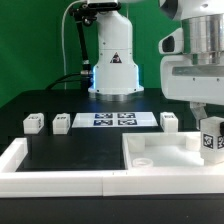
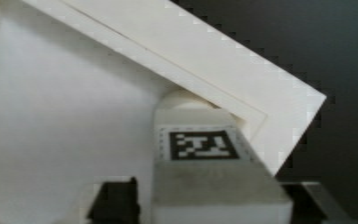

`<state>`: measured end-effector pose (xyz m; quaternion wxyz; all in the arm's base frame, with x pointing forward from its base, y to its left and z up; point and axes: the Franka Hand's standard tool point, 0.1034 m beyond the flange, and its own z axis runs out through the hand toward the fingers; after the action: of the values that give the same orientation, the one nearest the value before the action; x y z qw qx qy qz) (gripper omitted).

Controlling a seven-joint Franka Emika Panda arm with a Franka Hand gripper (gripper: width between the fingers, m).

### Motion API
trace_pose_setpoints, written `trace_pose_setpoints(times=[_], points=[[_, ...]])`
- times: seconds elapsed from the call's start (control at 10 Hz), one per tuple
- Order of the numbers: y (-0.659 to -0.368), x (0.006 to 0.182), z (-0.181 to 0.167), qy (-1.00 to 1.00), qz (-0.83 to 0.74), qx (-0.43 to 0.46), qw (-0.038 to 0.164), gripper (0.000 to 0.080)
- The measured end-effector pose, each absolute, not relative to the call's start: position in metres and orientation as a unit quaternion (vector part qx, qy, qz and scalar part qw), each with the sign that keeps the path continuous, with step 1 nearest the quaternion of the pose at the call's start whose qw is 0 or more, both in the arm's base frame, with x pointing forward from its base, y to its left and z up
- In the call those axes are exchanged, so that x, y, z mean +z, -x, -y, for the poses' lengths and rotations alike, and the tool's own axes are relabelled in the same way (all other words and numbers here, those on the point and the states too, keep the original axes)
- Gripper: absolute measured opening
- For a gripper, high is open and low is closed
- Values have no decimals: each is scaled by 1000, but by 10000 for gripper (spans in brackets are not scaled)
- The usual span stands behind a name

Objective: Assemble square table

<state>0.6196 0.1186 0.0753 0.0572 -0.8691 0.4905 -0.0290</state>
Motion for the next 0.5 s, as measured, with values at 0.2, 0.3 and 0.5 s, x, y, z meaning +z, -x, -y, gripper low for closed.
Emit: trace_pose_setpoints(times=[0.2, 0.3, 0.5], points=[[-620, 75, -118, 889, -454, -31, 56, 510], [-620, 76, -118, 905, -420, -34, 54, 618], [-620, 76, -119, 940, -336, -39, 51, 648]])
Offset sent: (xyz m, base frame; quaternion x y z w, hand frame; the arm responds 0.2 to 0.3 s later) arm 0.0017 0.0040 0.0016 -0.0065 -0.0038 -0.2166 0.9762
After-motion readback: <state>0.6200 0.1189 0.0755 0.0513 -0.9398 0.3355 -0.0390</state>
